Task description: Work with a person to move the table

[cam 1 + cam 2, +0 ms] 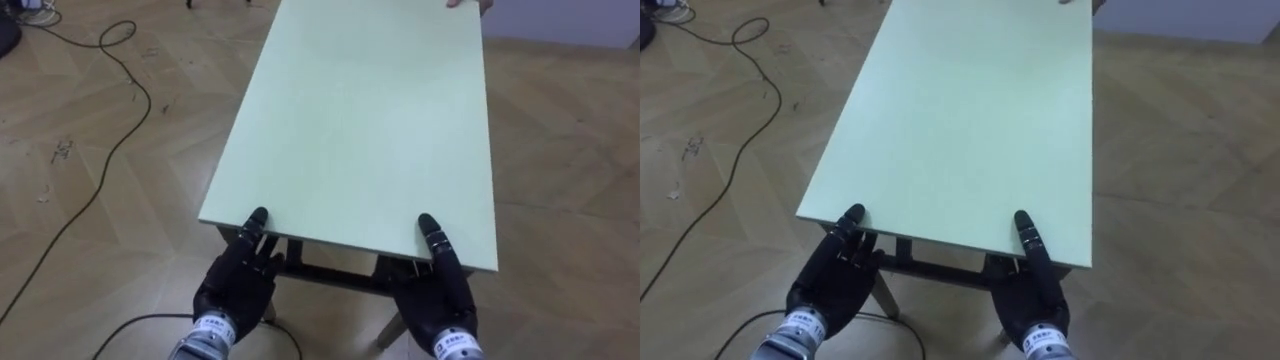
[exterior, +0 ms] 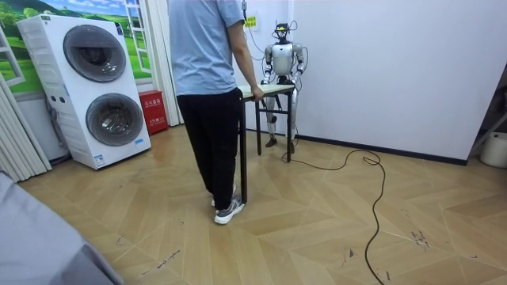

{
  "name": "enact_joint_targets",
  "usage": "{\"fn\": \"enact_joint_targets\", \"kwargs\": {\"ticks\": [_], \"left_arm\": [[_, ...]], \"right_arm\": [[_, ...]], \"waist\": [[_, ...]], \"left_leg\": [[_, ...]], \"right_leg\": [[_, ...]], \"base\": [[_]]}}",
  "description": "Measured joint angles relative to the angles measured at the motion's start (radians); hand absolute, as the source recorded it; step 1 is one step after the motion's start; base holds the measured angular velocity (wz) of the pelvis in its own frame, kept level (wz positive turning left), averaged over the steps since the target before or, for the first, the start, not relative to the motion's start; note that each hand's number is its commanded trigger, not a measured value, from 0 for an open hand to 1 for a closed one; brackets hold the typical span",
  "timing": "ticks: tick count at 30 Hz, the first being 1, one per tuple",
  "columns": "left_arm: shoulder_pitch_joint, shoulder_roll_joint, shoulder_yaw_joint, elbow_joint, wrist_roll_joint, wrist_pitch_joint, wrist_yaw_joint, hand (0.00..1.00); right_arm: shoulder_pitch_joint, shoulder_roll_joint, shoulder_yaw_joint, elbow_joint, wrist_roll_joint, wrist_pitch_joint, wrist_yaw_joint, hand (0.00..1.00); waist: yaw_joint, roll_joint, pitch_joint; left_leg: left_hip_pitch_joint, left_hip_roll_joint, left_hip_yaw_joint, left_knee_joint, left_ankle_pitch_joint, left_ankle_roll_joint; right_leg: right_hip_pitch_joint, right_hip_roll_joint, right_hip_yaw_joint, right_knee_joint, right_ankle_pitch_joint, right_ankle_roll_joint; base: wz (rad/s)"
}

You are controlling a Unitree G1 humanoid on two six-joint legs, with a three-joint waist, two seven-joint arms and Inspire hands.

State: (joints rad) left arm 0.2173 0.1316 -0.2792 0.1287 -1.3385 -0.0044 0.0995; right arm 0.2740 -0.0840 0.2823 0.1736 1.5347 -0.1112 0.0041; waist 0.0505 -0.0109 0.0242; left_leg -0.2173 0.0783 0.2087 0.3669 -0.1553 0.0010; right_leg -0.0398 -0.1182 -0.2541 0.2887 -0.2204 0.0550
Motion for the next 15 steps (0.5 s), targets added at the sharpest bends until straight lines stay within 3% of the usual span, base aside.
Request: {"fn": "enact_joint_targets", "kwargs": {"ticks": [5, 15], "left_arm": [[0.003, -0.009, 0.001, 0.012, 0.007, 0.001, -0.022, 1.00], [0.027, -0.015, -0.003, 0.011, -0.025, 0.001, -0.041, 1.00]], "right_arm": [[-0.001, -0.004, -0.011, 0.001, -0.001, 0.005, 0.003, 1.00], [0.000, -0.024, -0.009, 0.001, -0.008, 0.012, 0.009, 1.00]], "waist": [[0.002, 0.008, -0.0003], [-0.014, 0.021, -0.0003]], "left_leg": [[0.004, -0.004, -0.011, -0.029, 0.025, -0.003], [-0.005, -0.007, -0.038, -0.007, 0.025, -0.004]], "right_leg": [[-0.003, 0.001, -0.008, -0.001, 0.001, -0.007], [0.018, 0.009, -0.033, -0.016, -0.003, -0.011]], "base": [[0.05], [0.10]]}}
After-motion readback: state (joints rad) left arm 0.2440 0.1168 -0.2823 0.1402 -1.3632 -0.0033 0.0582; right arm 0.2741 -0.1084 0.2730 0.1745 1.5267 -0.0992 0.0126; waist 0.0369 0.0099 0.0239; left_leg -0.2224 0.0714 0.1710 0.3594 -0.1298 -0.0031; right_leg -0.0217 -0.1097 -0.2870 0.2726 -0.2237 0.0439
